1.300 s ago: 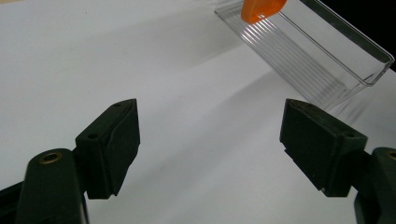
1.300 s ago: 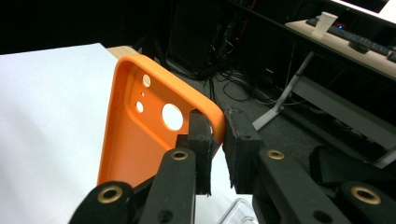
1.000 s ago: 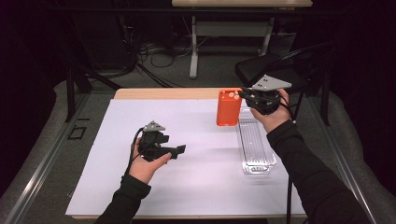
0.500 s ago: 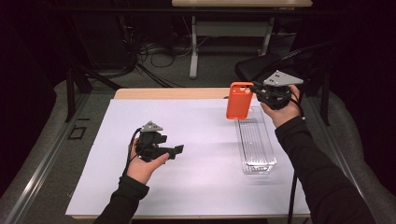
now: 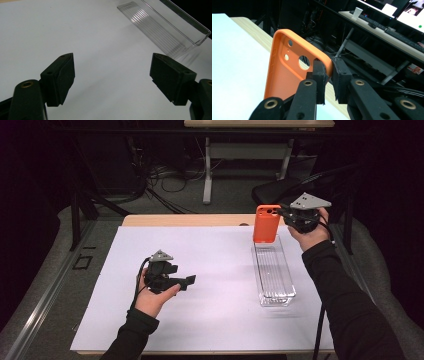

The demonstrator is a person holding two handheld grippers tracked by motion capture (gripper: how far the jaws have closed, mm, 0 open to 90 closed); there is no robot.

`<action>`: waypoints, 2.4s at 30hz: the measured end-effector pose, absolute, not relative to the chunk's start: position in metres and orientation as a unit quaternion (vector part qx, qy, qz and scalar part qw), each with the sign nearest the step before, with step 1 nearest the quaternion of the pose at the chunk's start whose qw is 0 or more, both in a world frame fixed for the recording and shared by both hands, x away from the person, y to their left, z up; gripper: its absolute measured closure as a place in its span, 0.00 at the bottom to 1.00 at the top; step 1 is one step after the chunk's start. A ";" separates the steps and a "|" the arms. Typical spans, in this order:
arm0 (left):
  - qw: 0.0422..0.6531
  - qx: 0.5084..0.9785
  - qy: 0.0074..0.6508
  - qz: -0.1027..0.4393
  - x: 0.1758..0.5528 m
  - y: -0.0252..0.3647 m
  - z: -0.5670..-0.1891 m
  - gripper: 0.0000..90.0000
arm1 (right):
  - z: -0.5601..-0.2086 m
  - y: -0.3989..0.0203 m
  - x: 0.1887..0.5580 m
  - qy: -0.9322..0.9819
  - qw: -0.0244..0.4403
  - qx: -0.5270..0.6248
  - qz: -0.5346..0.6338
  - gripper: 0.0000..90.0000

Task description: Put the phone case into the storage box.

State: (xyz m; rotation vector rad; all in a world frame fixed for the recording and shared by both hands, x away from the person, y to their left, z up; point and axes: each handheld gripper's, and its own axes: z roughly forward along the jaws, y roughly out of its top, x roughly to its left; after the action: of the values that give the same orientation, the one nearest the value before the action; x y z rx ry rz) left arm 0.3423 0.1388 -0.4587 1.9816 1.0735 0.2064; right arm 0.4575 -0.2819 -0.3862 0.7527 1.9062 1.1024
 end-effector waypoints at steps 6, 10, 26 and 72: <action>0.425 0.791 0.432 0.082 0.342 0.138 -0.460 0.23 | -0.393 -0.284 0.459 0.751 0.415 0.294 0.421 0.91; 0.424 0.792 0.431 0.081 0.342 0.140 -0.460 0.23 | -0.401 -0.284 0.461 0.751 0.424 0.294 0.413 0.91; 0.429 0.790 0.431 0.079 0.339 0.145 -0.462 0.23 | -0.432 -0.280 0.473 0.755 0.444 0.301 0.378 0.91; 0.419 0.794 0.434 0.079 0.339 0.151 -0.470 0.23 | -0.470 -0.267 0.478 0.760 0.473 0.252 0.367 0.90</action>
State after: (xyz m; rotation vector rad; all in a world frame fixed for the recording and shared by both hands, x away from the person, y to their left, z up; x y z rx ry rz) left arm 0.3385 0.1506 -0.4699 1.9907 1.0886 0.1975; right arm 0.4776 -0.2670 -0.4703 0.6179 1.8602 0.8981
